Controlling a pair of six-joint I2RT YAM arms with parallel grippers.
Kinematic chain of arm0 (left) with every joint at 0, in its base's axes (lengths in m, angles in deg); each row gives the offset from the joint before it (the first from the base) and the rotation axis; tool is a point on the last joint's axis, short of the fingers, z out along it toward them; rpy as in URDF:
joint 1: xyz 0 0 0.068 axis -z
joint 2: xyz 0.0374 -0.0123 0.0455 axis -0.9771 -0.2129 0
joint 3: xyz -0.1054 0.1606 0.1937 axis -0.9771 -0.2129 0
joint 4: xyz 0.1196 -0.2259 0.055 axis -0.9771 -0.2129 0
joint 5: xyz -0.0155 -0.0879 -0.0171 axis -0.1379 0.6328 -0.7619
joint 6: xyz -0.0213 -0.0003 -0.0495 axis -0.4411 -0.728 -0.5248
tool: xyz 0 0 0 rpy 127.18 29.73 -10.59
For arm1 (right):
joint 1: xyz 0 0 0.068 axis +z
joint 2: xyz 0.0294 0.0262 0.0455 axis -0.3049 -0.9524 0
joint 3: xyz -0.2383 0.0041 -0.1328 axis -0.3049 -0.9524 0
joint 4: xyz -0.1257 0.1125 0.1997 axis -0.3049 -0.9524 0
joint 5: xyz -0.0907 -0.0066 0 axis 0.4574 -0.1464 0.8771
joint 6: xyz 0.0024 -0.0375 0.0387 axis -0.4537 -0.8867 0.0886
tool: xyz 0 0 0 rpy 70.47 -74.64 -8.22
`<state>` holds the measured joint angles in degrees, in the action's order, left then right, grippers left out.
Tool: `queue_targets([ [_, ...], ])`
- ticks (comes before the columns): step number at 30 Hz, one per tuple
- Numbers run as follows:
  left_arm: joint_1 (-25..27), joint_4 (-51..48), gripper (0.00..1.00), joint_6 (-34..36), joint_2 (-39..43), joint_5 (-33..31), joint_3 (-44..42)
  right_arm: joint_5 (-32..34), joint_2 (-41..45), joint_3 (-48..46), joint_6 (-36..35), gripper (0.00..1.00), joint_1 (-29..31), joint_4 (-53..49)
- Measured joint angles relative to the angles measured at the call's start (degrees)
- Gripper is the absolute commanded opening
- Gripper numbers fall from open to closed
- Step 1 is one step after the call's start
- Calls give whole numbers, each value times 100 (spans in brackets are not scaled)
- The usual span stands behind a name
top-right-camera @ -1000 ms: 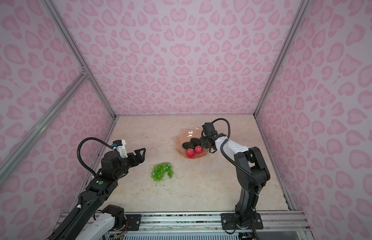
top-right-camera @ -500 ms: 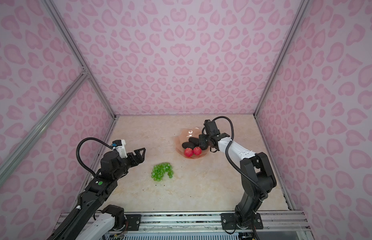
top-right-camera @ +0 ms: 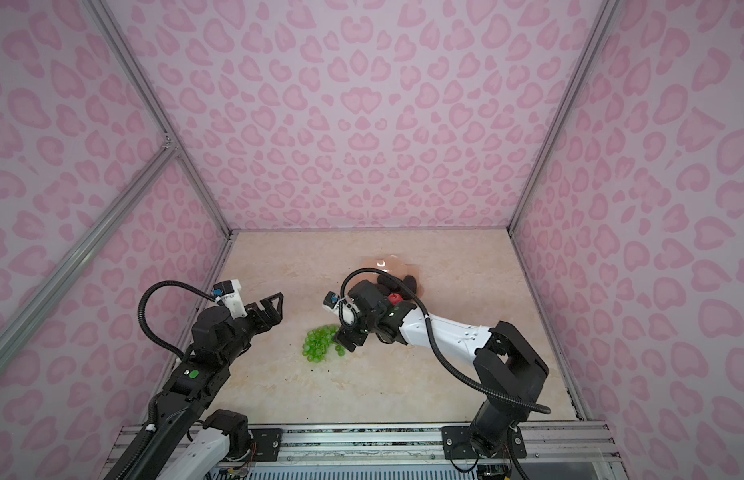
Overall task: Place and organize the fake fruits in the fruit bowl
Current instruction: 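Move the right gripper to the green grapes and grasp the bunch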
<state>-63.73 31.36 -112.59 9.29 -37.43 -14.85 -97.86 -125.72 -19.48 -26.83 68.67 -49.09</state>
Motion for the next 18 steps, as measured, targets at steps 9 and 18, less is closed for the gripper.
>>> queue_targets([
  [9,-4,-190,95,-2,214,-57,-31,-96,-1036,518,-472,91,225,155],
  [18,-9,-280,95,-2,208,-83,-28,138,-1661,841,-516,88,205,415],
])
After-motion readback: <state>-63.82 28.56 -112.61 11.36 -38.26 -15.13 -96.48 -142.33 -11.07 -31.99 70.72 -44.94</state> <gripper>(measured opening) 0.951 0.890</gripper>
